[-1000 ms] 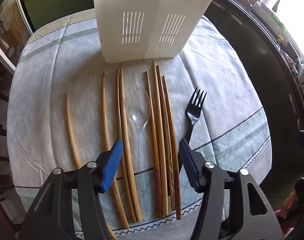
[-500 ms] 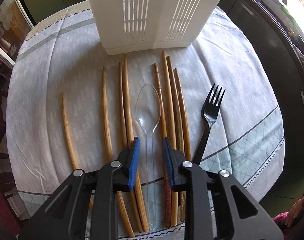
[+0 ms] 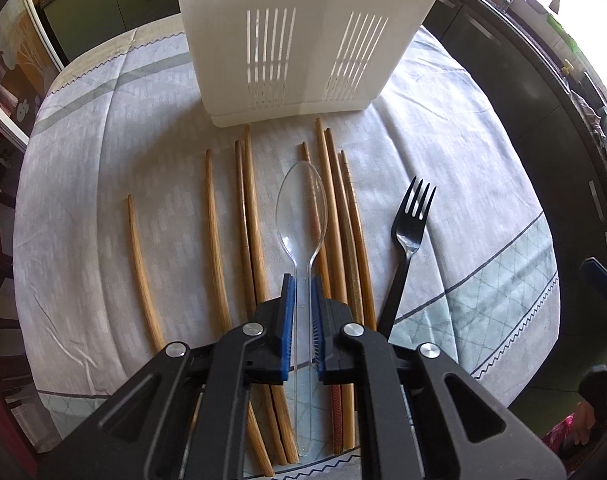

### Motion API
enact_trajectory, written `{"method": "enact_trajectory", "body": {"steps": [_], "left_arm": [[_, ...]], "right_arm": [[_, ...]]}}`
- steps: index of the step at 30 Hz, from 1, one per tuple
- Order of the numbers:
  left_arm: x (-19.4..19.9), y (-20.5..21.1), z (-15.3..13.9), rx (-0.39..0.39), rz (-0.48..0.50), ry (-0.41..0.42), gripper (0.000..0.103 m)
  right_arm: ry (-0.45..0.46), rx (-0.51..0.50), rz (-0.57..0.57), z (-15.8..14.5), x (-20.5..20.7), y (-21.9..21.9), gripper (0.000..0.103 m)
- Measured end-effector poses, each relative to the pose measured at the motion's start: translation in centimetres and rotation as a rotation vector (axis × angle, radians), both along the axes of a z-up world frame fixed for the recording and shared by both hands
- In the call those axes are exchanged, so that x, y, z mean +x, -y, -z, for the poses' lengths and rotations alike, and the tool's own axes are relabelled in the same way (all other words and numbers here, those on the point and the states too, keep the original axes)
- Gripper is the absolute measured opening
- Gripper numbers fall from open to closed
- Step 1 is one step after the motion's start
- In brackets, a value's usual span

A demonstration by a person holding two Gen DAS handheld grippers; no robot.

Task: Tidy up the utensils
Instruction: 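Lift the clear spoon with the left tool while the right tool grasps the black fork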

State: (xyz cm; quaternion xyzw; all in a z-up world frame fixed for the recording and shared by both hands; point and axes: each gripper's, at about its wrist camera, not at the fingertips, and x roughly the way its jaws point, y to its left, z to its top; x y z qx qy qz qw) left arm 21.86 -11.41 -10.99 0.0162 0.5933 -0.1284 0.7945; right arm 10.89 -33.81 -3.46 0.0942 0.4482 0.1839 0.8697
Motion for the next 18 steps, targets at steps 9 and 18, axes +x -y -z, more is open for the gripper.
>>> {"method": "enact_trajectory", "body": {"steps": [9,18], "left_arm": [[-3.0,-1.3,-5.4,-0.029,0.039,0.151,0.009],[-5.0,-1.8,-6.9,-0.058,0.080,0.193,0.009]], "right_arm": [[-0.278,-0.007,0.155,3.6,6.0,-3.9,0.093],[-0.476,-0.113,0.272,7.7,9.2,-6.7,0.048]]}}
